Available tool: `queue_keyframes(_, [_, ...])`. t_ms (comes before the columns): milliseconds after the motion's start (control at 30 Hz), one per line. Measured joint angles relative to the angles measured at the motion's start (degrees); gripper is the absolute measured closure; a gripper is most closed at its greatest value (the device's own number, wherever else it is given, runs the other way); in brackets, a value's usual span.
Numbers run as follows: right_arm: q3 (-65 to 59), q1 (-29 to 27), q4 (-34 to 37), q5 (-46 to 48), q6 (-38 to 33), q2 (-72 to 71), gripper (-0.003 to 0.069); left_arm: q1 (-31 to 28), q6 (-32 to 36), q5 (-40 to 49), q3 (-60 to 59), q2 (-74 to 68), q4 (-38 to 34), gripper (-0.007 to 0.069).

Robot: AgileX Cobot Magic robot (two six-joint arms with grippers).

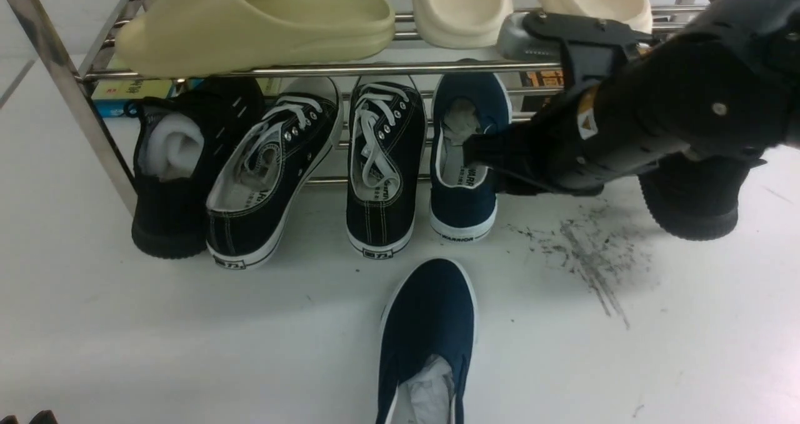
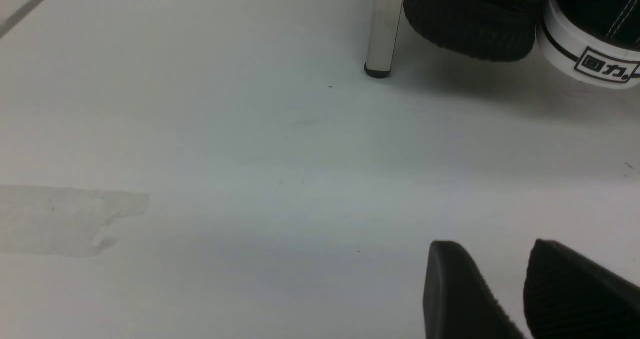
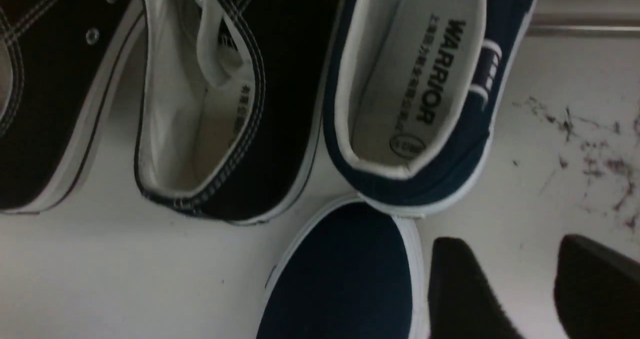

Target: Take the shoes off the shelf with your hand on the white table.

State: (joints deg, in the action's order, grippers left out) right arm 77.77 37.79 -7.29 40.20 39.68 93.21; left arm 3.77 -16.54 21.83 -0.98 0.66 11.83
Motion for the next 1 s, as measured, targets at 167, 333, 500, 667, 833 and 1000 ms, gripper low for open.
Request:
queue_keyframes(167, [6.2, 0.0, -4.9, -0.5, -0.2, 6.4, 0.0184, 0.0, 0.0, 0.0, 0.0, 0.0, 0.0, 0.0382])
queue_keyframes(333, [9.2, 0.0, -12.5, -0.6, 3.5, 11.5, 0.0172, 0.0, 0.0, 0.0, 0.0, 0.0, 0.0, 0.0382])
queue_keyframes(500, [9.4, 0.0, -21.8, -0.8, 11.6, 15.1, 0.0177, 0.0, 0.0, 0.0, 0.0, 0.0, 0.0, 0.0382])
queue_keyframes(667, [9.4, 0.0, -26.6, -1.2, 16.8, 17.5, 0.0251, 0.0, 0.0, 0.0, 0.0, 0.0, 0.0, 0.0382])
queue_keyframes(833, [9.5, 0.0, -26.7, -2.1, 17.3, 17.8, 0.0433, 0.0, 0.0, 0.0, 0.0, 0.0, 0.0, 0.0382])
queue_keyframes(1000, [9.6, 0.0, -25.5, -0.3, 17.1, 16.9, 0.0618, 0.0, 0.0, 0.0, 0.0, 0.0, 0.0, 0.0382])
